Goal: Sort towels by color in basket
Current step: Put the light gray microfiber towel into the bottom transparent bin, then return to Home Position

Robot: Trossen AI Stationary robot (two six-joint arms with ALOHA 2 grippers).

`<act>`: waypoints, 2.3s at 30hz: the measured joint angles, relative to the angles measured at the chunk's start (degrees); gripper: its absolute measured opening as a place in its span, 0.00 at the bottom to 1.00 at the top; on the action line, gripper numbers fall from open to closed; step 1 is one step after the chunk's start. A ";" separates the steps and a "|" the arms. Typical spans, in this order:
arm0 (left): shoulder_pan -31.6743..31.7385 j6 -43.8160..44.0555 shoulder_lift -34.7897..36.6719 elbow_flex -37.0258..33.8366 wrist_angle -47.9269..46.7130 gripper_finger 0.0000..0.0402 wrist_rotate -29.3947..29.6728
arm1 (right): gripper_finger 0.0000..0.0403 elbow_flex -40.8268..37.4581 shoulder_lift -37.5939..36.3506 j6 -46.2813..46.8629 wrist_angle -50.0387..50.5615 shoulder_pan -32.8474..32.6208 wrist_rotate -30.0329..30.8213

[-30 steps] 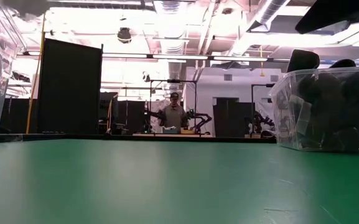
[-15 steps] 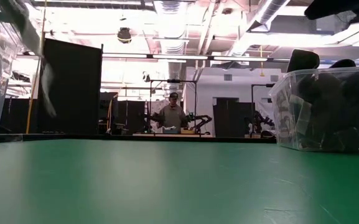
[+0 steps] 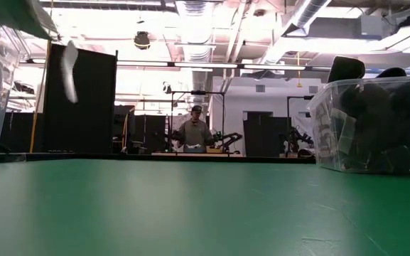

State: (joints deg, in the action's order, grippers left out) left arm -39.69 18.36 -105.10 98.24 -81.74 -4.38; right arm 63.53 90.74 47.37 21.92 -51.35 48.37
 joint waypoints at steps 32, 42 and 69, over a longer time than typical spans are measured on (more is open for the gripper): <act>-3.92 7.82 2.37 -5.92 14.29 0.48 4.28 | 0.75 0.00 0.00 -5.47 -5.21 -2.12 3.25; -7.46 18.45 14.54 -5.88 14.78 0.58 6.61 | 0.75 0.00 0.00 -9.94 -8.88 -0.72 3.23; -12.25 3.79 43.72 -19.62 15.40 0.58 63.30 | 0.75 -0.04 -19.27 -30.77 1.53 -1.46 10.91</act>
State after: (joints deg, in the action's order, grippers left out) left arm -51.94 22.15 -61.39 78.62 -66.34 58.91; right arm 63.48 71.47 16.60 23.45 -52.81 59.29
